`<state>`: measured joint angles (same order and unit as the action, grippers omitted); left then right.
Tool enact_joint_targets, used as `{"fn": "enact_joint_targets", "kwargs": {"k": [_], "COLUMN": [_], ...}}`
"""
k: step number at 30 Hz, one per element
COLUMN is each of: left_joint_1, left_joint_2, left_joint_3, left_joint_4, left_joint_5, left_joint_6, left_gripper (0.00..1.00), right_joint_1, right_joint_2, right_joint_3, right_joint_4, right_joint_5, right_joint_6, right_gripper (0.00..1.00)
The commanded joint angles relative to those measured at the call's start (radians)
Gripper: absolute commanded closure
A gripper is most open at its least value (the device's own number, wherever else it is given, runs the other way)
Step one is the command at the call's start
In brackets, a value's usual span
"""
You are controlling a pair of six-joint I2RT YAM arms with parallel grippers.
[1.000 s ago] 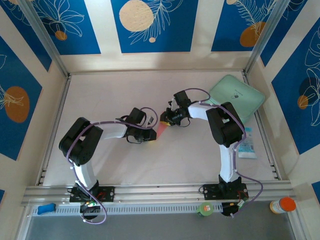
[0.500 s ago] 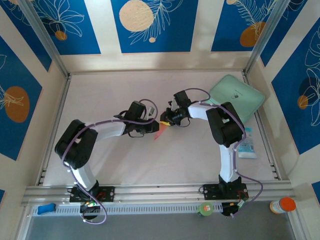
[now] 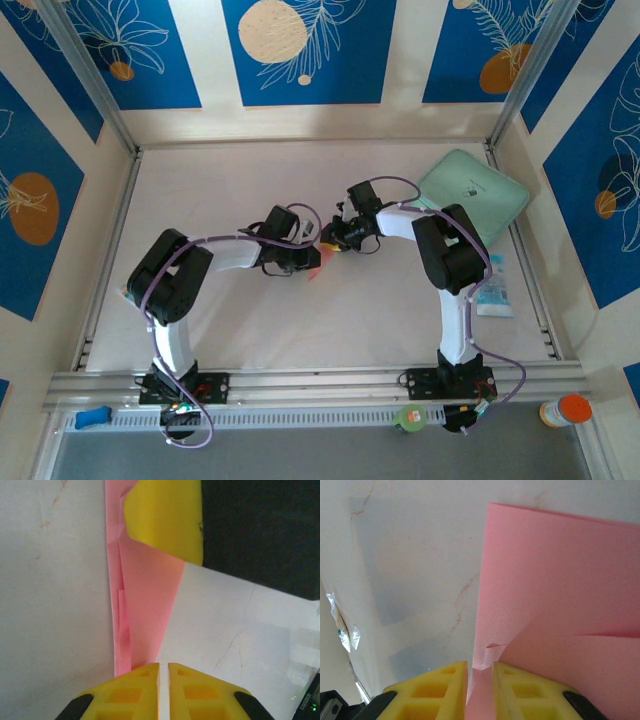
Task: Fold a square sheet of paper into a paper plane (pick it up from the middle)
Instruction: Fold the wing for the fifth time at the center of the table.
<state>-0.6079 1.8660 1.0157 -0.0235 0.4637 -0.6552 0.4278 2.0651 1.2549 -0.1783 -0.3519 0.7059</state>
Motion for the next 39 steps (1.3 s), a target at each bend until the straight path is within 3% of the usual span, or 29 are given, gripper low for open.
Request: {"fn": "enact_joint_targets", "kwargs": {"k": [1, 14, 22, 39], "left_joint_1": [-0.013, -0.018, -0.029, -0.045], "left_joint_2": [0.018, 0.026, -0.044, 0.035], "left_joint_3": [0.011, 0.004, 0.036, 0.006], "left_joint_4": [-0.054, -0.110, -0.112, -0.125], "left_joint_5": [0.010, -0.023, -0.025, -0.045], "left_joint_6": [0.021, 0.042, 0.040, 0.039], "left_gripper": [0.88, 0.91, 0.89, 0.90], "right_joint_1": [-0.002, -0.003, -0.003, -0.003], "right_joint_2": [0.043, 0.044, 0.043, 0.041], "right_joint_3": [-0.002, -0.004, -0.006, -0.008], "right_joint_4": [-0.068, -0.070, -0.072, -0.078], "right_joint_5": [0.060, 0.064, 0.065, 0.067], "right_joint_6": [-0.017, -0.013, -0.014, -0.012], "right_gripper": [0.79, 0.79, 0.79, 0.79]}}
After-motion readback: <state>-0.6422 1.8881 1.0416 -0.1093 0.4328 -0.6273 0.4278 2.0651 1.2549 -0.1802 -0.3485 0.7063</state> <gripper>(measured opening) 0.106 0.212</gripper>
